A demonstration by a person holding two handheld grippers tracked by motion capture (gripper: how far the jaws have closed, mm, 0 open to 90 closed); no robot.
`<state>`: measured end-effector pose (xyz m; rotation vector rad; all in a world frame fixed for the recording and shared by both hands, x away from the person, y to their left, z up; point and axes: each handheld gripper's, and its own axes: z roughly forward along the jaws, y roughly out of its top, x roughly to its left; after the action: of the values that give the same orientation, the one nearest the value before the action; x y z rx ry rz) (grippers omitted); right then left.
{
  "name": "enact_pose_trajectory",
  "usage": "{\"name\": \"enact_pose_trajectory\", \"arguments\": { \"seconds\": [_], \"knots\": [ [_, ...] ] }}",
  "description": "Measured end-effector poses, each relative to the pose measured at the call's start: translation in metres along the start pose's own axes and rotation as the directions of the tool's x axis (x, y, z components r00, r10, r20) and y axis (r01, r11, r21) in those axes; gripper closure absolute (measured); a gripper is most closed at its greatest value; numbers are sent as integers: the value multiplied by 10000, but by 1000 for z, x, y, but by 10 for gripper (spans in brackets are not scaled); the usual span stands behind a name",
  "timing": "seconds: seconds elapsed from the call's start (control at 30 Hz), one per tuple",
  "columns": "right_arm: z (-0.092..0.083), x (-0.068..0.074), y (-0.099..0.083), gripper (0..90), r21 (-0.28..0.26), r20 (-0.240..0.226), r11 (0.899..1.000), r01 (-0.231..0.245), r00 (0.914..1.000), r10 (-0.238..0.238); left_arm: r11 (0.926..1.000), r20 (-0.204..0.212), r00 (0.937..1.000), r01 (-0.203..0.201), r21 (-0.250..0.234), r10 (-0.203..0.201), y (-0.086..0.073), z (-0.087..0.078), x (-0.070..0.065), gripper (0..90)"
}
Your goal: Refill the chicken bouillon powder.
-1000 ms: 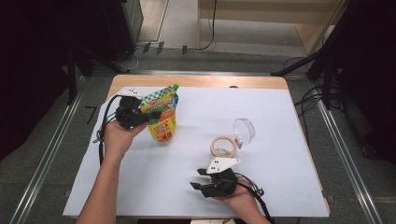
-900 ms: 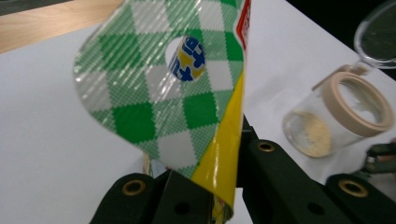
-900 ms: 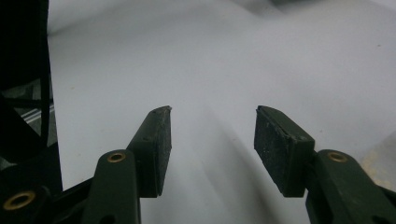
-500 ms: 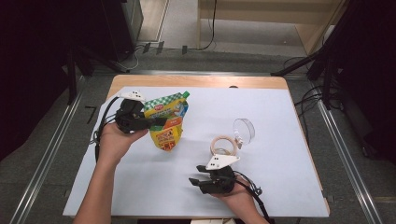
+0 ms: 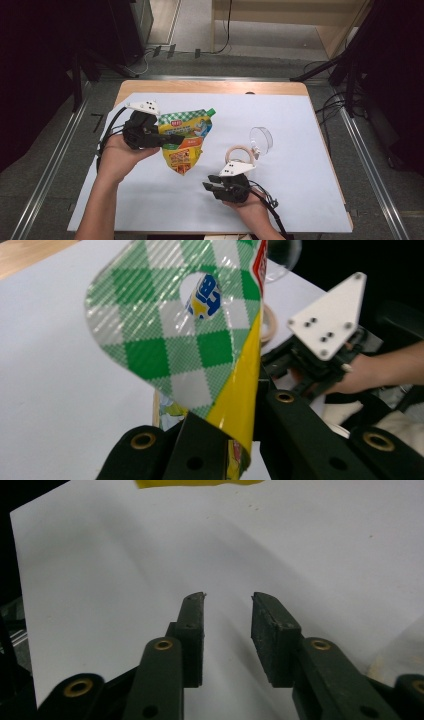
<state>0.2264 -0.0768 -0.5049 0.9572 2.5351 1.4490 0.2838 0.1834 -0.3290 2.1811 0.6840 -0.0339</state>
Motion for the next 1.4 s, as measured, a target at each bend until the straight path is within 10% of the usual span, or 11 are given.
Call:
{"name": "enact_pose_trajectory", "arguments": {
  "seconds": [0.3,0.67,1.07,1.4],
  "knots": [
    [-7,3,3,786,-532,646,9983,220,9977,-186,9979,1142,9924,-510,407,461,10,6,-26,900],
    [-5,13,2,777,-800,801,9915,1026,9921,-962,9955,2581,9661,-212,926,-34,11,22,-34,900],
    [0,38,4,777,-284,34,9858,1654,9862,-1654,9979,704,9960,531,365,-556,15,28,-34,869],
    [3,58,8,781,-256,-666,9816,1894,9794,-1907,9969,-95,9972,748,234,-746,16,44,-38,856]
  ]
}}
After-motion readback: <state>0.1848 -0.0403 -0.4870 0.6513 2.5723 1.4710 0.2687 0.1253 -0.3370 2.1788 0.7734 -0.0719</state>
